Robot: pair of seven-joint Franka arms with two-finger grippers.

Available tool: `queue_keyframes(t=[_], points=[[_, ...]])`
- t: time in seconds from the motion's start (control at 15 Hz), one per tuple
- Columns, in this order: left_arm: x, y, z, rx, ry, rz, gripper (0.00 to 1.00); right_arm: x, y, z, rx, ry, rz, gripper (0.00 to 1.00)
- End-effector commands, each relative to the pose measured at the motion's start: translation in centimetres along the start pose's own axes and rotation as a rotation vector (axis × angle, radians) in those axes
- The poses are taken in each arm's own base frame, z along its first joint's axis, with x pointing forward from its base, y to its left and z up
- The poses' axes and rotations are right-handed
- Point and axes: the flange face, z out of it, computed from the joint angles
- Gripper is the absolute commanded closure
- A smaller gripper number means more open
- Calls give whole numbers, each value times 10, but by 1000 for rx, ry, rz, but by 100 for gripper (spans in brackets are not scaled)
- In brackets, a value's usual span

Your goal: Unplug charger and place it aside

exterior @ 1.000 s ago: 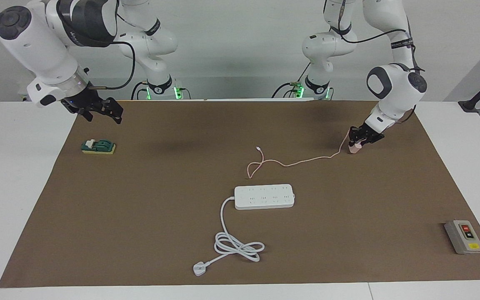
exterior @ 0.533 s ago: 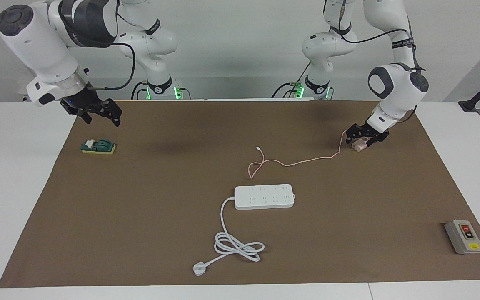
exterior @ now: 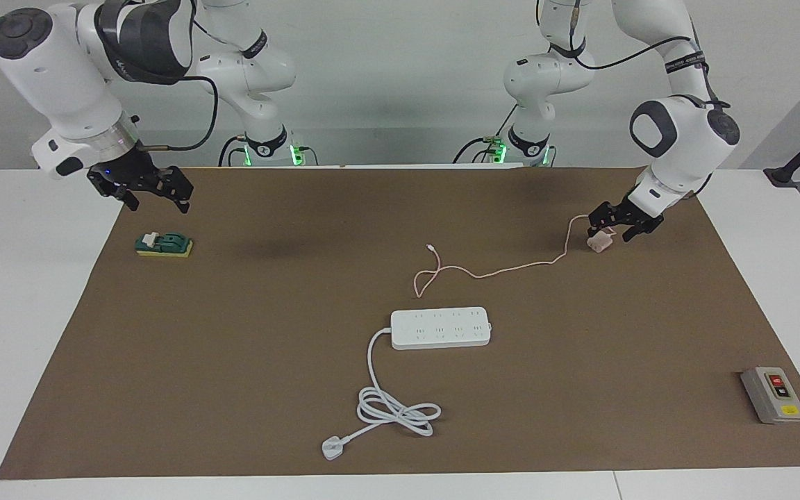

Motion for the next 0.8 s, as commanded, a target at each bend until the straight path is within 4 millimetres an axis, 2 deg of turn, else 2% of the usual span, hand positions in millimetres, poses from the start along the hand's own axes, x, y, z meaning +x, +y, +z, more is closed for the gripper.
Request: queue_keyframes(t=[0.0,0.53,0.73], points=[[10,11,-31,11,-7,-56,0,-2,4,2,-14,1,-19,0],[25,30,-123,112,-11,-140,0,3,24,-11,-2,1,6,0],[28,39,-146,162,-43,-168,0,0,29,-11,14,0,5,0]])
